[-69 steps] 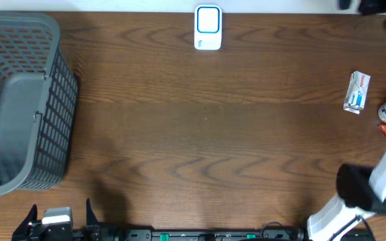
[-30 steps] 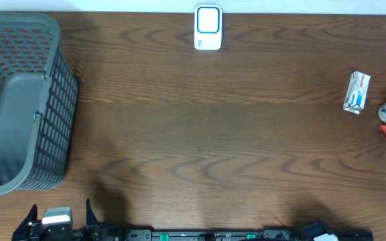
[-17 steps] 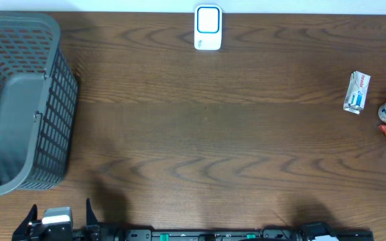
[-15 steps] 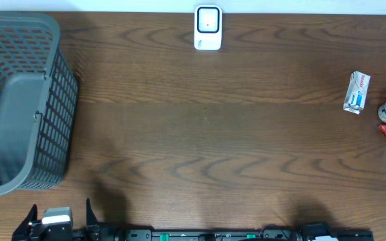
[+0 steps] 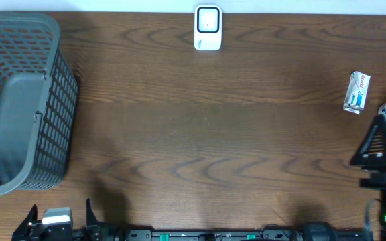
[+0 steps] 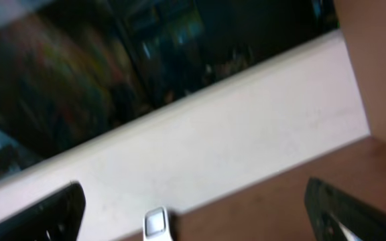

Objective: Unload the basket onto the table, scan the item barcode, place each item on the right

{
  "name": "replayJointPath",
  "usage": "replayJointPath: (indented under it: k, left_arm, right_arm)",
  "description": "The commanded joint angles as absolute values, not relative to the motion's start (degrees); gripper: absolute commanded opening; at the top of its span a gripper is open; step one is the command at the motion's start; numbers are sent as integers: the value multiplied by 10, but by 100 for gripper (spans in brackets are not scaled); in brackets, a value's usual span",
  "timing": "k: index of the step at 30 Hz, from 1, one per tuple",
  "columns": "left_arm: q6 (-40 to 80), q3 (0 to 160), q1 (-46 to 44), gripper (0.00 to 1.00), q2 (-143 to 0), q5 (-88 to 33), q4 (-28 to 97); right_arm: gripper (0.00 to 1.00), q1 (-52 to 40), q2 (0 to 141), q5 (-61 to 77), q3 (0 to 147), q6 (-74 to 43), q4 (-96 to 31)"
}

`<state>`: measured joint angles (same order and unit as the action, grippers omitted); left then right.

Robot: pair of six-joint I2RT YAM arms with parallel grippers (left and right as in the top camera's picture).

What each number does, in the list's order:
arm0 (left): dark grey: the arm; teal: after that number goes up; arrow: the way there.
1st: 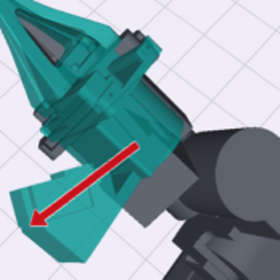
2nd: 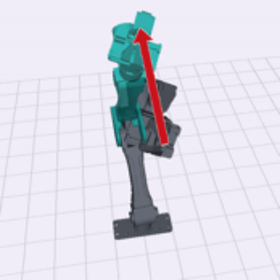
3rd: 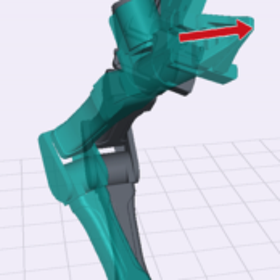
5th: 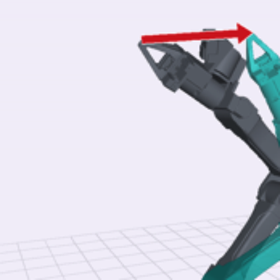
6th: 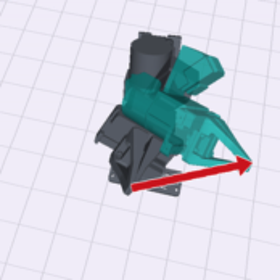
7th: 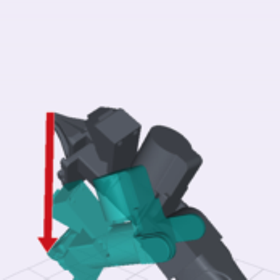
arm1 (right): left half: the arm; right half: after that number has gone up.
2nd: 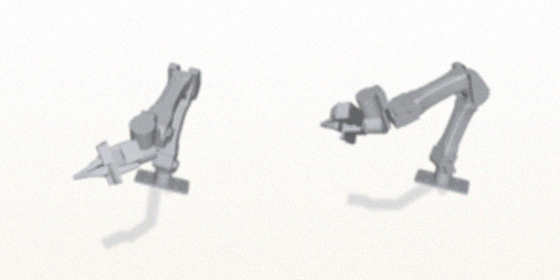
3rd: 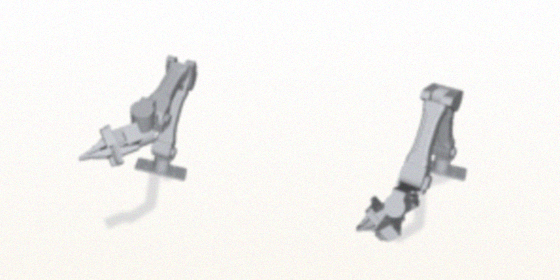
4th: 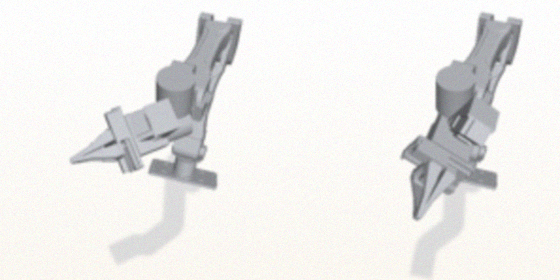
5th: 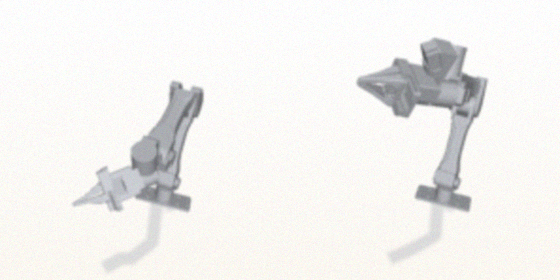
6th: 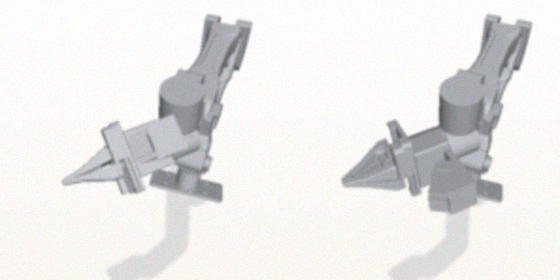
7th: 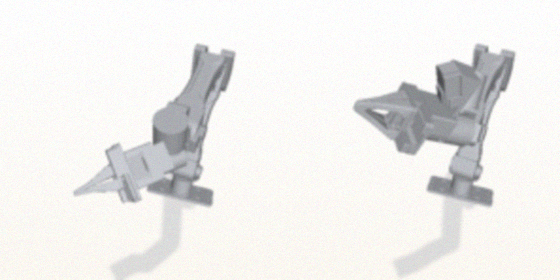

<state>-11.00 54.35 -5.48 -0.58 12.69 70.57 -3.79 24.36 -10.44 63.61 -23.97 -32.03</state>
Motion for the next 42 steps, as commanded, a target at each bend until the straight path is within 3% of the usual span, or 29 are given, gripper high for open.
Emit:
replayJointPath:
  k: [1,10,23,32,42]
  left_arm:
    - [-118,543,-57,99,-2,126,705]
    - [-118,543,-57,99,-2,126,705]
    - [-118,543,-57,99,-2,126,705]
    - [-118,543,-57,99,-2,126,705]
    - [-118,543,-57,99,-2,126,705]
  right_arm:
    - [99,-30,181,-95,505,-276,-242]
    - [99,-29,92,-96,268,-276,-46]
    - [99,-10,3,-95,63,-243,69]
    - [99,-10,3,-87,5,-151,70]
    - [99,-10,3,-70,3,-136,-36]
